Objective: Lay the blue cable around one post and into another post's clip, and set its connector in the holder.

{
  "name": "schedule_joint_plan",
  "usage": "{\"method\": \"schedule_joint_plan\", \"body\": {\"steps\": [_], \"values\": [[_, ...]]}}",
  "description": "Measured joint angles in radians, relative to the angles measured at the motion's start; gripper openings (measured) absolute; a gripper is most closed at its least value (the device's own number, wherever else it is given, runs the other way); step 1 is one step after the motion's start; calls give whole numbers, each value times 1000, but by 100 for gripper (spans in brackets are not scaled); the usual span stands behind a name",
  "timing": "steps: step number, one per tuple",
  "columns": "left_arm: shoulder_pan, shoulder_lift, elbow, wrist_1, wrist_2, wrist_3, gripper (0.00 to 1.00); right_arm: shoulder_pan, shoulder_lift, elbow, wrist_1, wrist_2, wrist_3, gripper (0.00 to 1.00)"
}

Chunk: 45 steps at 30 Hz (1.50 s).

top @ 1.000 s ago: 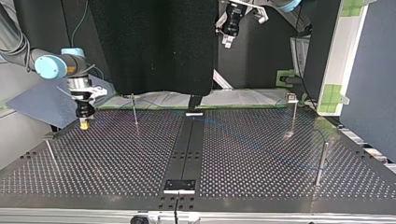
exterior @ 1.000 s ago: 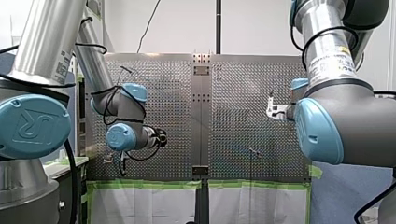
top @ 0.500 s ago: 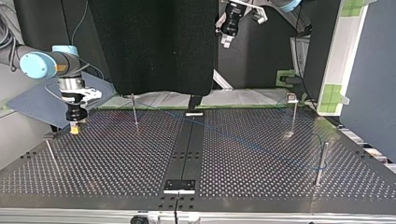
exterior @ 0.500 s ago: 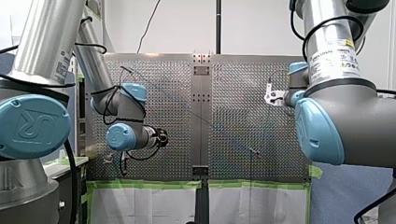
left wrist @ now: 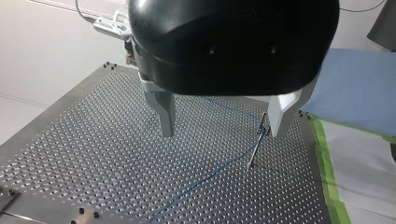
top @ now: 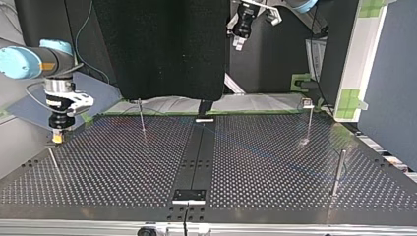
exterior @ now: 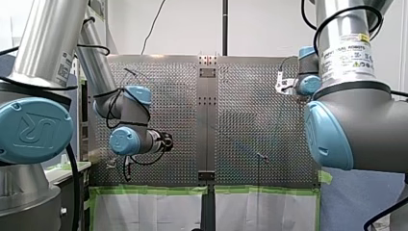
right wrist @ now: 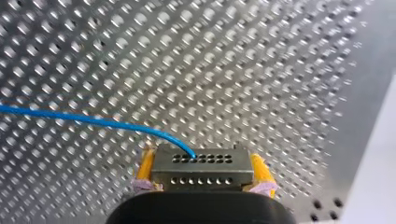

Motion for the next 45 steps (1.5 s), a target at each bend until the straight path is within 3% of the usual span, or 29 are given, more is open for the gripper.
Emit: {"method": "schedule_joint_plan", "body": {"steps": [3, 7, 14, 20, 25, 40, 45], "values": [[2, 0, 0, -4, 1, 1, 100, -2, -13, 9, 24, 24, -17, 0], [3, 0, 0, -5, 1, 2, 100, -8, -17, 32, 56, 56, -24, 0], [4, 1, 1, -6, 1, 3, 100, -21, -18, 77, 115, 113, -10, 0], [5, 1, 1, -11, 1, 4, 100, -43, -17, 78, 148, 122, -5, 0], [5, 1, 6, -24, 1, 6, 100, -64, -14, 65, 150, 96, -7, 0], [2, 1, 13, -54, 1, 21, 100, -121, 9, 2, 147, -31, -26, 0], [1, 2, 16, -53, 0, 29, 100, -129, 41, -27, 138, -72, -47, 0]]}}
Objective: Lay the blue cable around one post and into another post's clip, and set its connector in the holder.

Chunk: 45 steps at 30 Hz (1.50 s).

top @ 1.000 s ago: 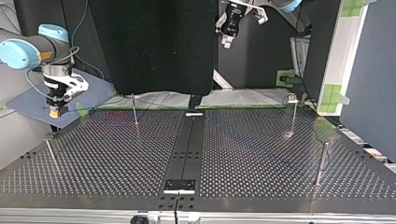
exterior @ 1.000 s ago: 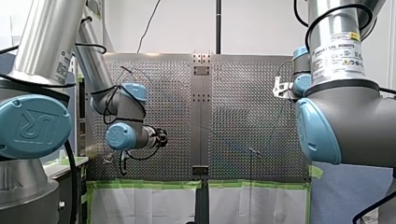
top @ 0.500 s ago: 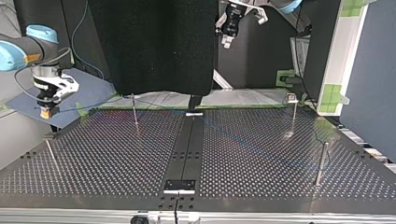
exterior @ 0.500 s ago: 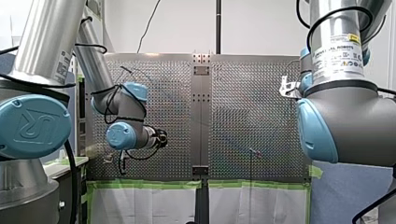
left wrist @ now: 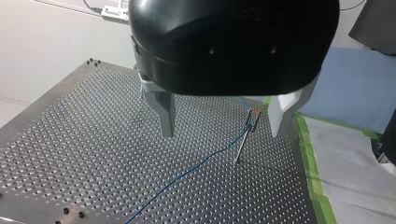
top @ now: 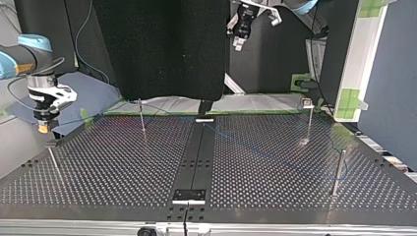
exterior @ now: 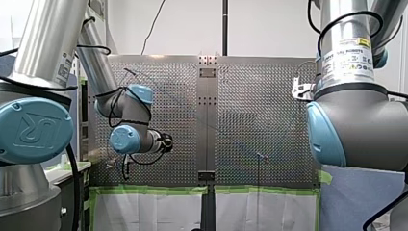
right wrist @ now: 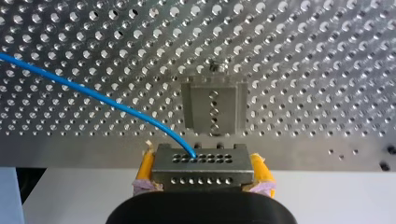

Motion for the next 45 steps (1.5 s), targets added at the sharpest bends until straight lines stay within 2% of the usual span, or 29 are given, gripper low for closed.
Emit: {"method": "schedule_joint_plan", "body": {"steps": [3, 11, 17, 23, 29, 35, 38, 45], "values": [[2, 0, 4, -1, 0, 1, 100, -3, 23, -7, -13, -25, -9, 0], [1, 1, 23, -10, -2, 0, 100, -11, 40, -14, -46, -93, -11, 0], [2, 1, 34, -34, -5, 2, 100, -34, 41, -15, -74, -138, -4, 0], [4, 0, 36, -44, -9, 3, 100, -55, 42, -20, -83, -185, 2, 0], [4, 0, 42, -46, -8, 3, 100, -69, 43, -23, -90, -237, 12, 0], [4, 0, 52, -56, -8, 3, 100, -74, 47, -40, -84, -287, 21, 0], [4, 0, 55, -59, -9, 3, 100, -74, 58, -57, -71, -300, 20, 0], [5, 0, 55, -60, -9, 4, 100, -71, 84, -84, -52, -300, 9, 0]]}}
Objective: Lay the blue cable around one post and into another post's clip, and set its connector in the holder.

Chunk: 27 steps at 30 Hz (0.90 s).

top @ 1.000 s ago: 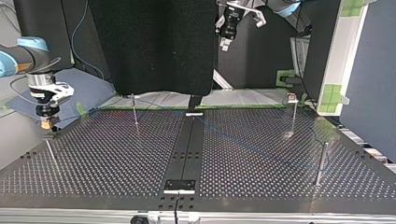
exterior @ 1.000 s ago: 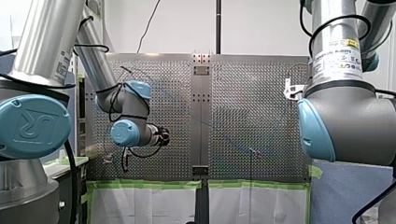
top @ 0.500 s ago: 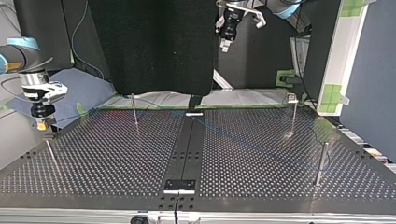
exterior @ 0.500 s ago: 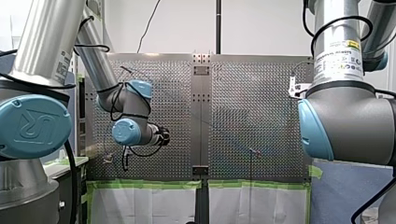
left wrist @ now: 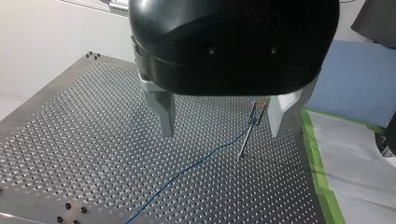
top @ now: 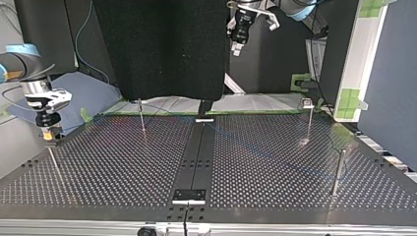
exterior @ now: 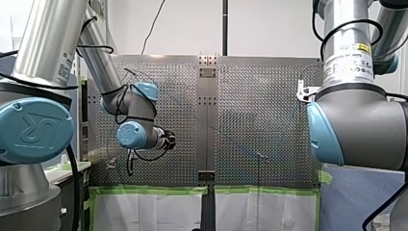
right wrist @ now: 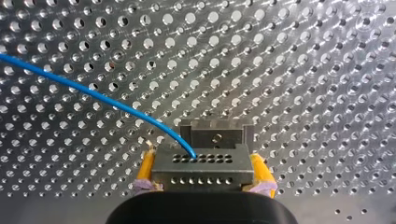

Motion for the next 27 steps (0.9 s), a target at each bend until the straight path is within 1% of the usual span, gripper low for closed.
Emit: {"method": "schedule_joint_plan", "body": {"steps": [7, 14, 20, 27], "values": [[0, 0, 0, 0, 0, 0, 100, -1, 14, -20, 1, -4, 3, 0], [0, 0, 0, -1, 0, 1, 100, 4, 36, -49, 4, -21, 2, 0], [0, 0, 0, -1, 0, 1, 100, 7, 39, -60, -3, -34, 0, 0], [0, 0, 0, -1, 0, 1, 100, 8, 39, -65, -3, -39, -2, 0]]}}
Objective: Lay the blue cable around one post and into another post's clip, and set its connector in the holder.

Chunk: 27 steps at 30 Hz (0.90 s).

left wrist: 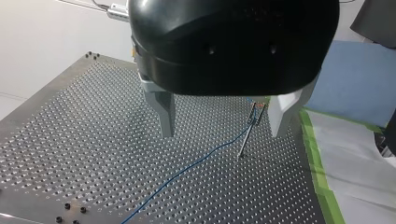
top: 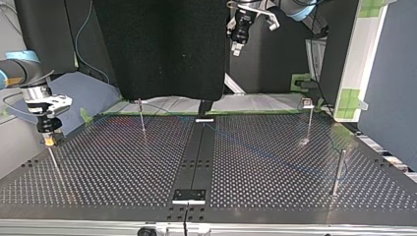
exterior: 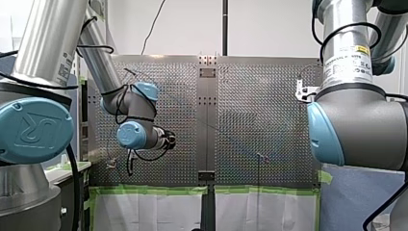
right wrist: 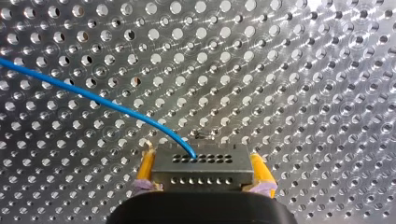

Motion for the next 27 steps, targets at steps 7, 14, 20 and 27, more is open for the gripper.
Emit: {"method": "schedule_joint_plan", "body": {"steps": [7, 14, 20, 27], "values": [[0, 0, 0, 0, 0, 0, 100, -3, 0, 0, 1, 0, -1, 0], [0, 0, 0, 1, 0, 0, 100, -9, 1, 0, -2, 0, 1, 0], [0, 0, 0, 1, 0, 0, 100, -8, 2, 0, -5, 1, 1, 0], [0, -1, 0, 1, 0, 0, 100, -5, 4, 0, -8, 2, 2, 0]]}}
